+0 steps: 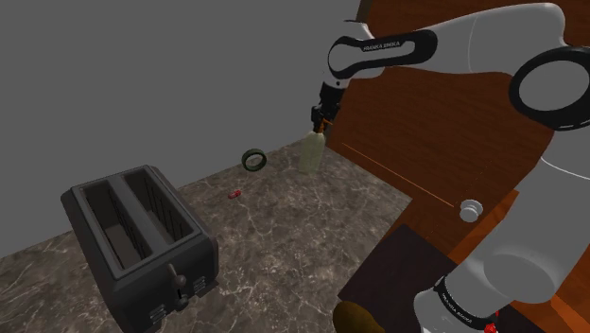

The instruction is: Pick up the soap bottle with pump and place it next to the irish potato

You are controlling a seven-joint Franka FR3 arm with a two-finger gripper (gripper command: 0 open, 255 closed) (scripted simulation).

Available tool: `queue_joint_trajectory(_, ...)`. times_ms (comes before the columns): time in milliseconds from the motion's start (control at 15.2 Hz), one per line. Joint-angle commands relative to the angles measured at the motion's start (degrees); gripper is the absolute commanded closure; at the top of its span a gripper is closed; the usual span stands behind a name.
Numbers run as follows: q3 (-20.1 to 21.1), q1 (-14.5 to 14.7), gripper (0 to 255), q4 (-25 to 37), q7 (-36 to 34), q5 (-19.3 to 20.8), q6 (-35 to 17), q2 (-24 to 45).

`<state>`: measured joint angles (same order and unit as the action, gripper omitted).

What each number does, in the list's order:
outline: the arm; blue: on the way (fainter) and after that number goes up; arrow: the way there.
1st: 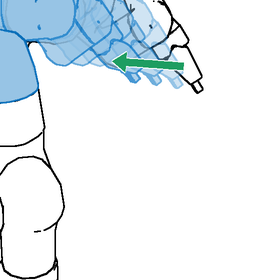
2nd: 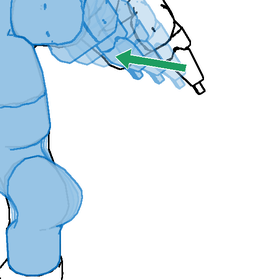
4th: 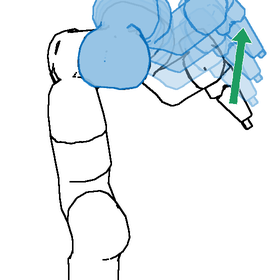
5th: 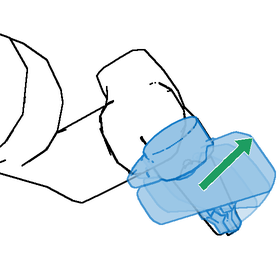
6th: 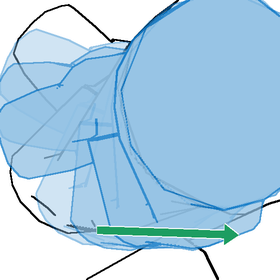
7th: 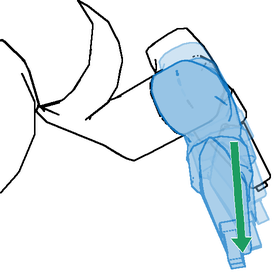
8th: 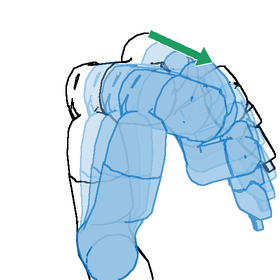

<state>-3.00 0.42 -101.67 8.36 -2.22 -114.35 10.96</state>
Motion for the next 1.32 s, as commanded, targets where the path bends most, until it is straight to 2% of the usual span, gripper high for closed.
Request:
queue_joint_trajectory(0,0.0,0.01,255,1.32,-0.09,0.05,1.58,-0.26)
queue_joint_trajectory(1254,-0.07,-0.08,255,15.24,-0.48,0.21,16.05,-0.82)
